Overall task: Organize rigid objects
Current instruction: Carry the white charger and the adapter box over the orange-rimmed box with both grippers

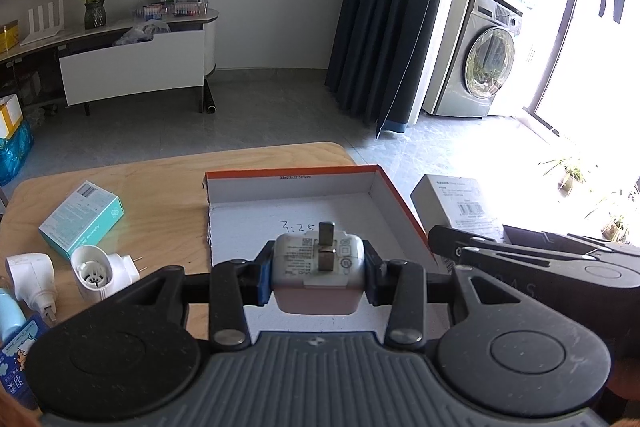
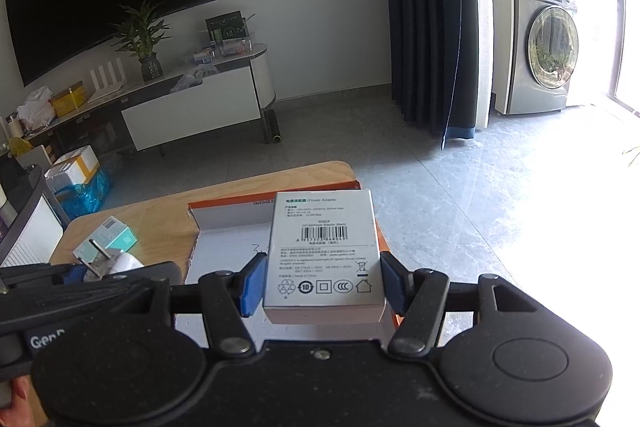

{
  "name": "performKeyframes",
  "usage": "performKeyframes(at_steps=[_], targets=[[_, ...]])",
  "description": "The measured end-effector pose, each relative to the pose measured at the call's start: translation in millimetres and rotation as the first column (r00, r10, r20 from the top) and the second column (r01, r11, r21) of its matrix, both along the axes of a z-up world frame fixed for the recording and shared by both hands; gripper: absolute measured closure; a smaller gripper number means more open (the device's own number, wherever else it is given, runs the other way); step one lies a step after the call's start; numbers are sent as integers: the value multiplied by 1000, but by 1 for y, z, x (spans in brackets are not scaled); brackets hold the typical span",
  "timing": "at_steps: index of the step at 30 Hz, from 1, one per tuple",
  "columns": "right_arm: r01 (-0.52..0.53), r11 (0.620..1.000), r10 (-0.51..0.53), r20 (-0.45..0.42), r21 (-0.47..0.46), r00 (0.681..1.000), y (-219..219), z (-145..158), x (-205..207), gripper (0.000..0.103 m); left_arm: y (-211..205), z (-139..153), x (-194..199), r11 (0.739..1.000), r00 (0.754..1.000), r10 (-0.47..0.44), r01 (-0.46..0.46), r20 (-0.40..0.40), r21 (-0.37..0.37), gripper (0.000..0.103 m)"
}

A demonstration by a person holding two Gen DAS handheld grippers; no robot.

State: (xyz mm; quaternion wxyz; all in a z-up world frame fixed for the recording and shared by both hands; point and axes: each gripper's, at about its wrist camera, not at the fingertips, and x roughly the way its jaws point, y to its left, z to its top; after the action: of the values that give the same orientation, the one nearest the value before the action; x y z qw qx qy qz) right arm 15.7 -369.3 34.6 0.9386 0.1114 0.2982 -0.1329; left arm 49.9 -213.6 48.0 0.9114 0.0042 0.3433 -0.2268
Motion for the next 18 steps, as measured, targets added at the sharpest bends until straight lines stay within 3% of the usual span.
performKeyframes(at_steps=[18], targets=[[-12, 1000, 12, -23, 0, 1000, -13, -5, 29, 32, -12, -6, 15, 1000, 1000, -5, 5, -18, 15, 61]])
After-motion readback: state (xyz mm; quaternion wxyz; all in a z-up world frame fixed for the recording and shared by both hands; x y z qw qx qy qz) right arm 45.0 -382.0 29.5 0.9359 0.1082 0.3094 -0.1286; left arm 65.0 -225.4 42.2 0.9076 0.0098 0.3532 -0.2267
